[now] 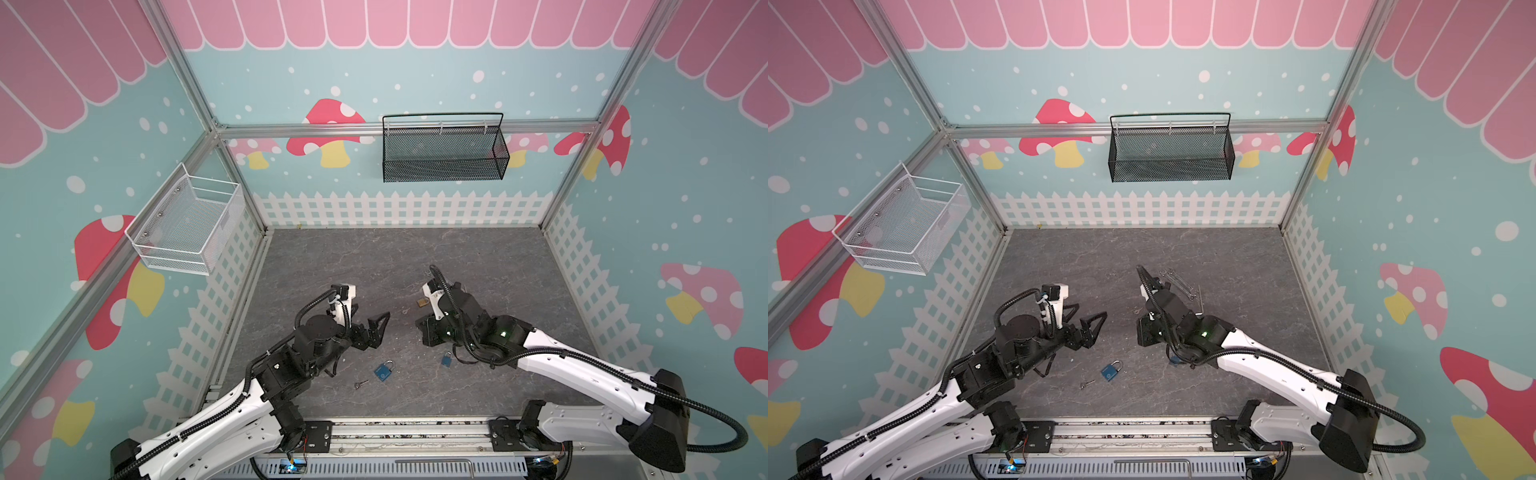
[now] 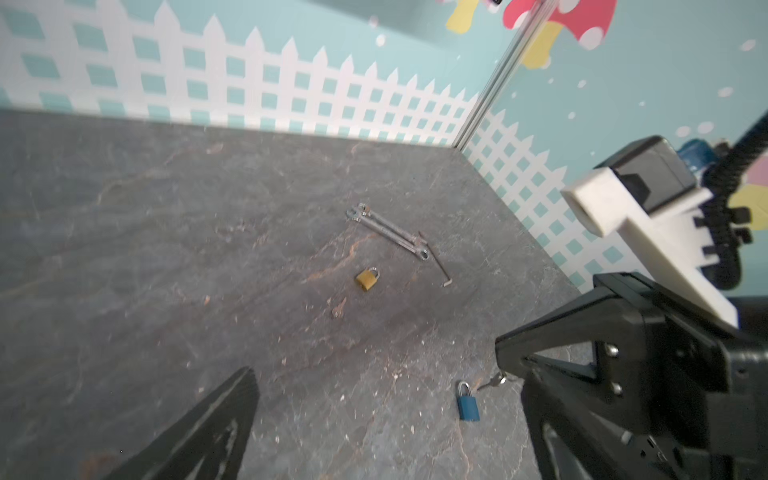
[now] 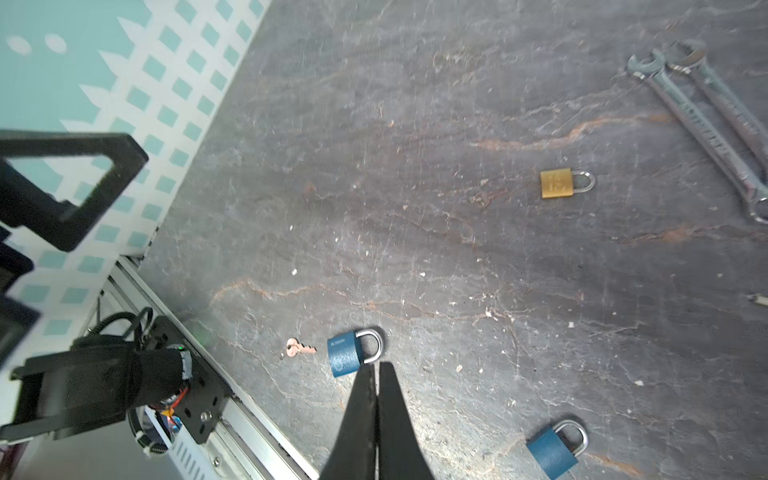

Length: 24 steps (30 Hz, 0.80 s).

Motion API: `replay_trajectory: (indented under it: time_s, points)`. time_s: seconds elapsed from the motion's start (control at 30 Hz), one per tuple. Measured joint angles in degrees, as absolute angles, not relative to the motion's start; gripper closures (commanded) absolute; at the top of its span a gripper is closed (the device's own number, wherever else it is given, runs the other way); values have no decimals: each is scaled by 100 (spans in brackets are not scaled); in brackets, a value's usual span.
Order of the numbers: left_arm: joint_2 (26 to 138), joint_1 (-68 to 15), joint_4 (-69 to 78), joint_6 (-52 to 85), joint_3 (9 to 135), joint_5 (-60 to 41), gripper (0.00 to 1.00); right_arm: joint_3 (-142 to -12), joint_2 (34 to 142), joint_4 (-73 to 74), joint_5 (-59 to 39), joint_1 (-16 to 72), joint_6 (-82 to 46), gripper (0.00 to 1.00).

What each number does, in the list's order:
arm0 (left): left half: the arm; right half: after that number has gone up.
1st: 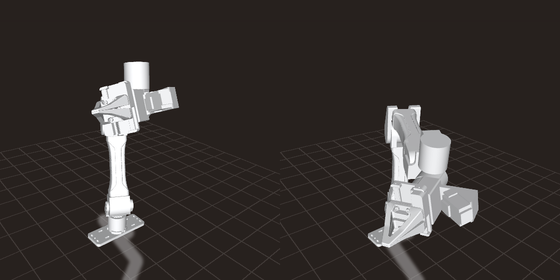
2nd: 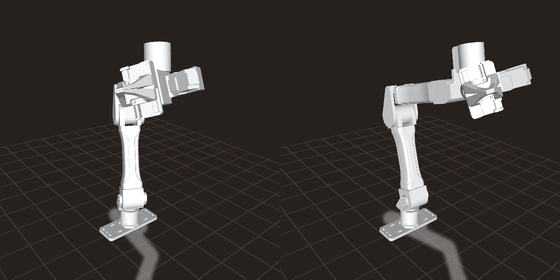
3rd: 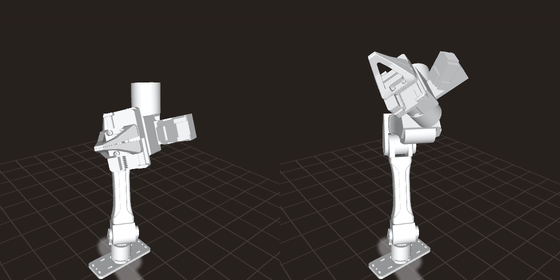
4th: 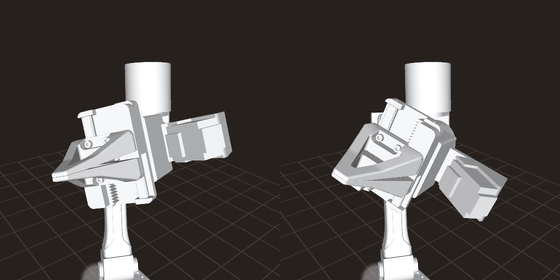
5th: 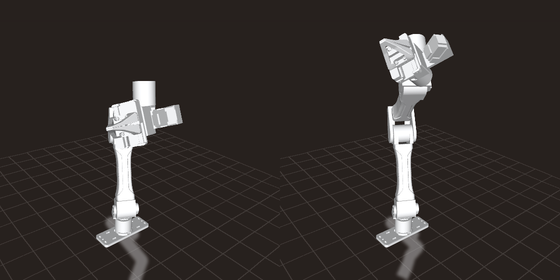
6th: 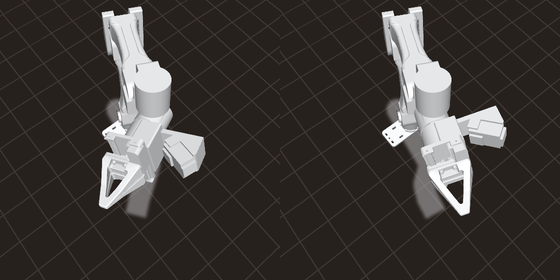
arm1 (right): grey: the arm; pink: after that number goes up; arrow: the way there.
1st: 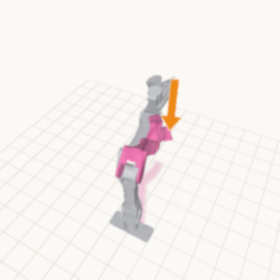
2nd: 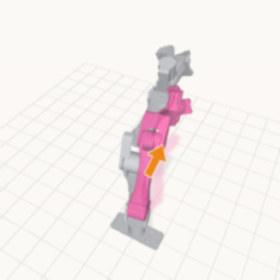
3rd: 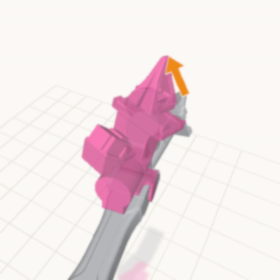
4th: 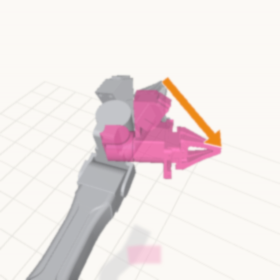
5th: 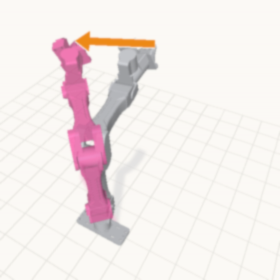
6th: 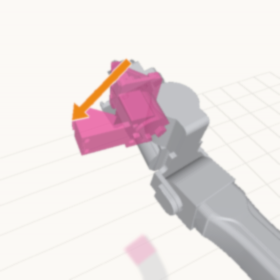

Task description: Unlock with the key

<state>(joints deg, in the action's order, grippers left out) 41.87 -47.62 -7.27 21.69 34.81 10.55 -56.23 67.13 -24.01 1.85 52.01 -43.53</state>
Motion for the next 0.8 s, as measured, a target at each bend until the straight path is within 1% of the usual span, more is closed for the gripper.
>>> replay_trajectory:
  time_s: [0.1,0.3,0.43,0.6,0.8]
  points:
    - [4180,-4762,-113,1728,3253,858,12,-5789,6598,-2464,-1,4915,-4353,100]
    - [4654,-4762,1009,1046,2952,261,33,-6215,6552,-2689,-311,4604,-4259,100]
    - [5164,-4766,1667,786,2952,-165,42,-6504,6556,-2788,-410,4556,-4158,100]
    - [5798,-4821,2445,545,2952,-604,44,-6812,6626,-2873,-532,4530,-4010,100]
    - [6431,-4939,3116,338,3028,-810,49,-6919,6667,-2899,-731,4519,-3916,100]
